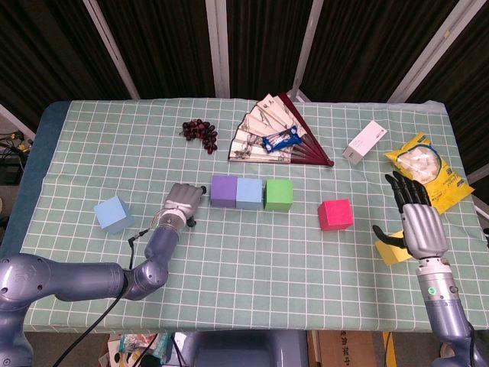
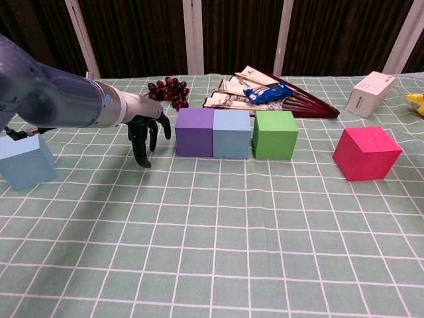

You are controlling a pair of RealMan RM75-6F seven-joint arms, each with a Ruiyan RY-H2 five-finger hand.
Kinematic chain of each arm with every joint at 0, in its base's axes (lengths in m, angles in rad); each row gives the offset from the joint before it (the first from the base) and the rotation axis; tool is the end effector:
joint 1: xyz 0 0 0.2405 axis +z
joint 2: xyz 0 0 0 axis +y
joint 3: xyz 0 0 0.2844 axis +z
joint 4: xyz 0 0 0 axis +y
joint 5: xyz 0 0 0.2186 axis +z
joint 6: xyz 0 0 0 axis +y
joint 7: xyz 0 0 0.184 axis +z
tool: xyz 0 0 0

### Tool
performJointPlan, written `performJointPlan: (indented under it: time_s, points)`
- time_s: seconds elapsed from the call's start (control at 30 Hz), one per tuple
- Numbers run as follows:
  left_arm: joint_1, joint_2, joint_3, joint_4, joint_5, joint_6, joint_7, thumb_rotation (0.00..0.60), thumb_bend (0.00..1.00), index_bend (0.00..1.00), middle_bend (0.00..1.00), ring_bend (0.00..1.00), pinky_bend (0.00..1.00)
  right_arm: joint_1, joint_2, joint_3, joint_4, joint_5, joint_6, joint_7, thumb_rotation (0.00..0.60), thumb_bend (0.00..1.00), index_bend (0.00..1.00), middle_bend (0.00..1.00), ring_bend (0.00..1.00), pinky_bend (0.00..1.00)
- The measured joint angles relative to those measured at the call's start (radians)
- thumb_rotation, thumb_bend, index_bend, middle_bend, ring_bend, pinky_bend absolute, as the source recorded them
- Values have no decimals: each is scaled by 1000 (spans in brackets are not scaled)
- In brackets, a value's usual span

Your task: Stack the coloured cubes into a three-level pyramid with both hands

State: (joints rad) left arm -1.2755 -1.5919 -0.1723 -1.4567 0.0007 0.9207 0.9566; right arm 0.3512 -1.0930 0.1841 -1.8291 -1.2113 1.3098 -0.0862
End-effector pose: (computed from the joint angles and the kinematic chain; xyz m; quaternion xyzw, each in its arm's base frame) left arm -0.0830 0.4565 -0.0758 -0.7636 -0.4212 -0.1503 0.4657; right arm -0.2602 -0.3228 0.1563 0.5708 -0.4326 0.4417 0.5404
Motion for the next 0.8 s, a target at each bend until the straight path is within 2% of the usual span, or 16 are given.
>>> performJointPlan:
  time_s: [0.8]
  points:
    - [-16, -32, -3, 29, 1, -6, 3, 600, 309, 200, 327, 237, 281, -8, -5, 13, 6, 3, -13, 0, 600, 270, 0, 0, 0, 0]
